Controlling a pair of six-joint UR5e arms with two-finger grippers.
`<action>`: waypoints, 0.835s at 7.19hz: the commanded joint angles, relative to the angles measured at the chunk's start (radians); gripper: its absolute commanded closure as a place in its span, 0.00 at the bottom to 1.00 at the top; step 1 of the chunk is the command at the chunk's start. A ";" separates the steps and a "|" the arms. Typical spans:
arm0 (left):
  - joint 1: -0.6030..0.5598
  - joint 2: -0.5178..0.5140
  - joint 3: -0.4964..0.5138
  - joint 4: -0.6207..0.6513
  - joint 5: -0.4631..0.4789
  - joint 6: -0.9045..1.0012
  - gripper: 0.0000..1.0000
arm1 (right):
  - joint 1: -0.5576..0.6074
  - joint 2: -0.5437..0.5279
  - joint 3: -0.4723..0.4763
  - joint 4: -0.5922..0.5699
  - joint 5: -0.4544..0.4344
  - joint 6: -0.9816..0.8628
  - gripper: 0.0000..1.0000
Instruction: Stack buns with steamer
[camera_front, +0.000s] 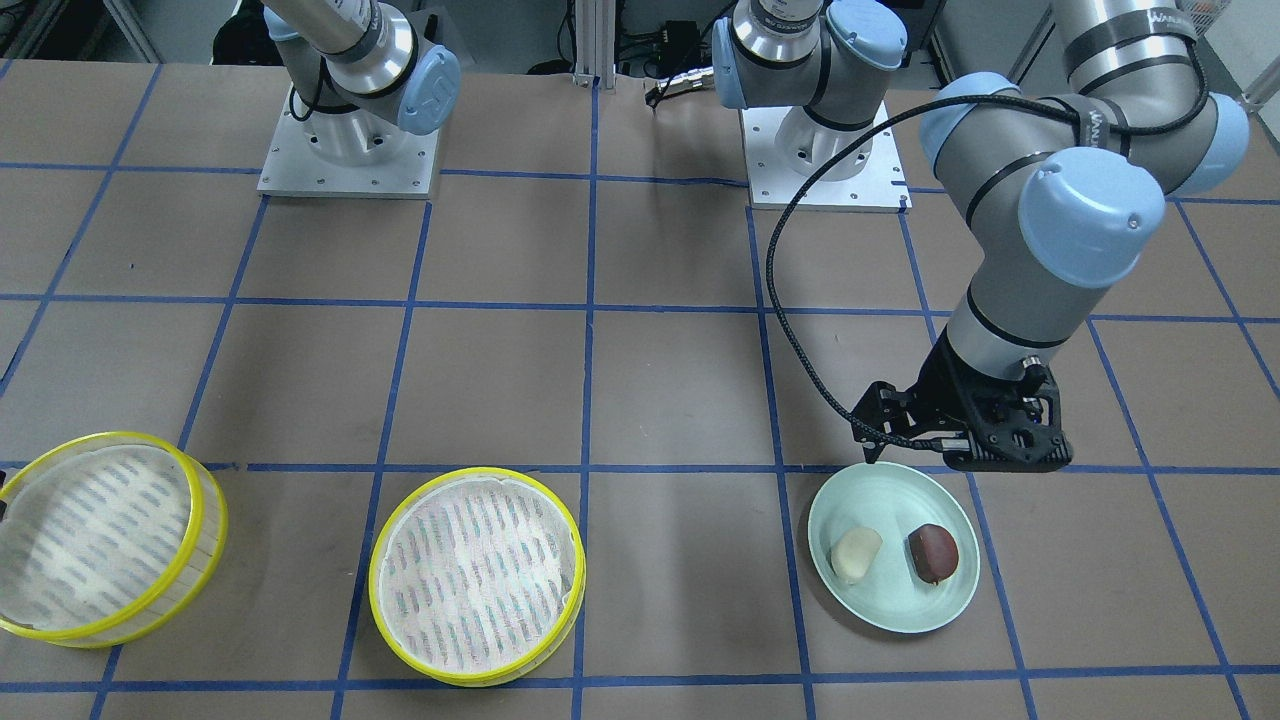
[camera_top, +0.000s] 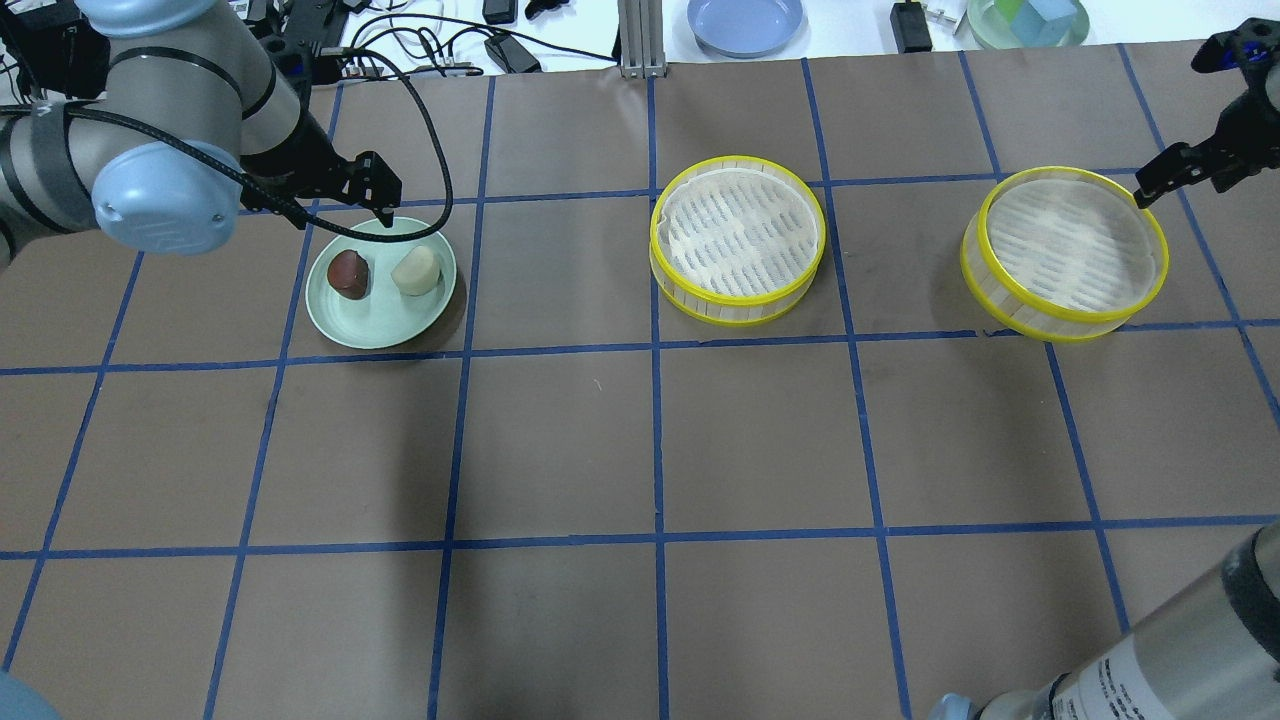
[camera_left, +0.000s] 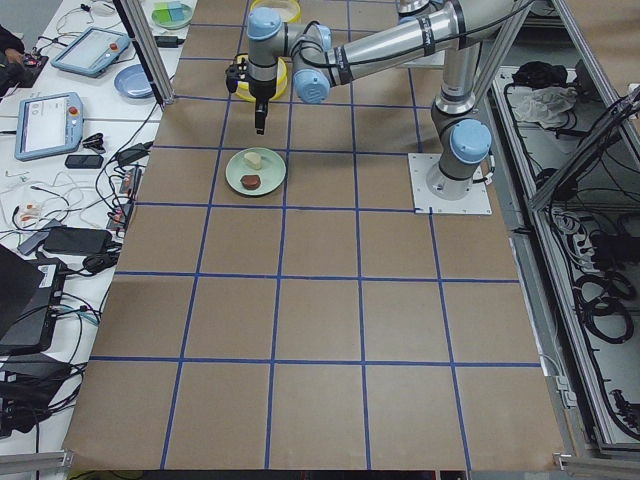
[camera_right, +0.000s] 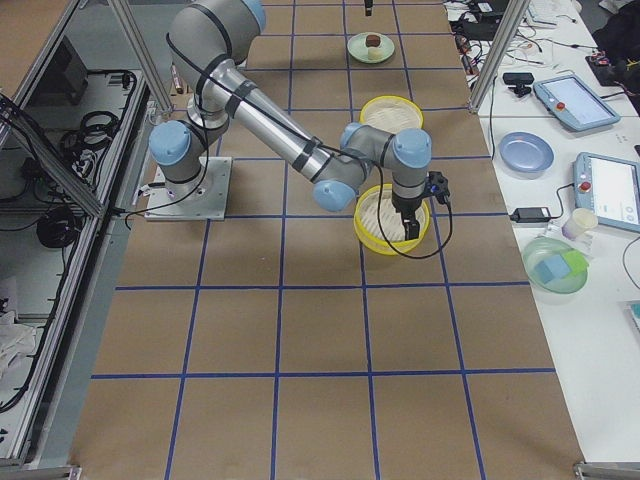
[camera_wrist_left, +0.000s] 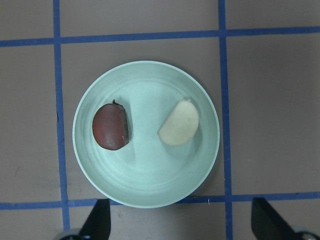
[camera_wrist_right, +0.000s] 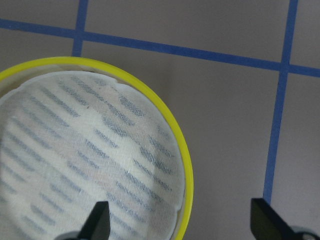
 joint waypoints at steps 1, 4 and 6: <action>0.008 -0.092 -0.010 0.126 -0.006 0.138 0.00 | -0.002 0.056 0.010 -0.059 -0.003 -0.007 0.03; 0.010 -0.204 -0.010 0.191 -0.009 0.396 0.00 | -0.004 0.082 0.010 -0.060 -0.012 -0.005 0.18; 0.010 -0.261 -0.005 0.242 -0.038 0.430 0.00 | -0.004 0.082 0.008 -0.052 -0.014 -0.007 0.53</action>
